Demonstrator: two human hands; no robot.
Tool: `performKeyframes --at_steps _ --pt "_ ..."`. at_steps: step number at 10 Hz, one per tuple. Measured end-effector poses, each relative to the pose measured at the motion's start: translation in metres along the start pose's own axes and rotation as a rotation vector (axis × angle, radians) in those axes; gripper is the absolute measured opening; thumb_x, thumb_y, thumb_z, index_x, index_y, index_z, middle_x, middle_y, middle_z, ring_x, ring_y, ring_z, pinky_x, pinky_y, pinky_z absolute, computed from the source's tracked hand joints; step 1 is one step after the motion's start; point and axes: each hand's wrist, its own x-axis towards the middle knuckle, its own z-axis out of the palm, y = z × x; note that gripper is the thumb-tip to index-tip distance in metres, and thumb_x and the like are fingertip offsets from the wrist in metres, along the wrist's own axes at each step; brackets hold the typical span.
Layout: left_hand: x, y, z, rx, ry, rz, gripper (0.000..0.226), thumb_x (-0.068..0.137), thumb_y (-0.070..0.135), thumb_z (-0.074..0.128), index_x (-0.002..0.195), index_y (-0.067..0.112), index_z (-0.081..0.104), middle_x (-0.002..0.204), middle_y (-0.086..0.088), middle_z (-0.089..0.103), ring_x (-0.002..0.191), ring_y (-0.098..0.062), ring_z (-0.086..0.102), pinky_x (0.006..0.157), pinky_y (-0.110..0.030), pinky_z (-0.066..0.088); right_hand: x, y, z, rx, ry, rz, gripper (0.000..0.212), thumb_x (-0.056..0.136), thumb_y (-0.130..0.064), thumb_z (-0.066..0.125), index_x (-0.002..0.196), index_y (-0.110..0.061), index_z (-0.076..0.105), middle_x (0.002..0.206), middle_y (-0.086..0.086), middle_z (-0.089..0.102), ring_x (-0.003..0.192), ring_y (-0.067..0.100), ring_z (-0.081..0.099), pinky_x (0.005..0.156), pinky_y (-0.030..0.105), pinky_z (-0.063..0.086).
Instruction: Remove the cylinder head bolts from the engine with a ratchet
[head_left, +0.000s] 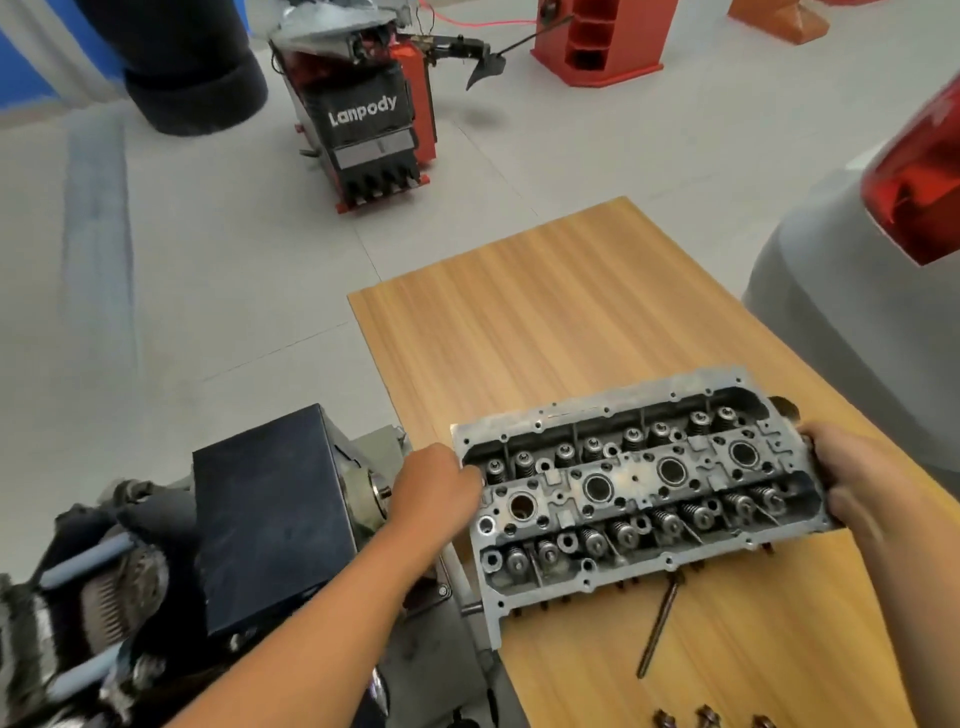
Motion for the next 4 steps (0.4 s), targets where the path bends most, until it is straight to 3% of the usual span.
performKeyframes --at_steps 1,2,3,4 --pt "0.018 0.002 -0.001 0.003 0.004 0.008 0.034 0.085 0.021 0.058 0.057 0.016 0.039 0.054 0.000 0.039 0.047 -0.019 0.039 0.050 -0.027 0.028 0.018 -0.013 0.017 -0.035 -0.038 0.017 0.033 0.078 -0.020 0.067 0.110 -0.010 0.068 0.097 0.022 0.076 0.077 0.039 0.075 0.071 0.066 0.059" --pt "0.024 0.002 -0.003 0.006 -0.054 -0.029 0.037 0.087 0.022 0.059 0.057 0.017 0.038 0.053 0.002 0.038 0.048 -0.018 0.039 0.050 -0.025 0.027 0.021 -0.028 0.032 -0.042 -0.032 -0.023 0.018 0.074 -0.020 0.063 0.091 -0.014 0.064 0.082 0.017 0.074 0.062 0.034 0.071 0.057 0.051 0.059" --pt "0.023 0.015 -0.012 -0.106 -0.187 -0.112 0.033 0.091 0.026 0.065 0.064 0.013 0.050 0.059 -0.004 0.047 0.050 -0.020 0.045 0.053 -0.026 0.034 0.006 -0.044 0.037 -0.072 0.071 -0.071 0.033 0.074 -0.033 0.065 0.099 -0.012 0.063 0.092 0.013 0.072 0.077 0.034 0.071 0.075 0.050 0.060" --pt "0.002 0.006 -0.031 -0.280 -0.296 -0.139 0.032 0.099 0.032 0.062 0.083 0.005 0.066 0.063 -0.008 0.060 0.043 -0.017 0.051 0.043 -0.020 0.037 -0.032 -0.032 0.036 -0.172 0.410 -0.282 0.043 0.077 -0.043 0.057 0.111 -0.018 0.063 0.111 0.009 0.068 0.100 0.038 0.065 0.086 0.048 0.053"
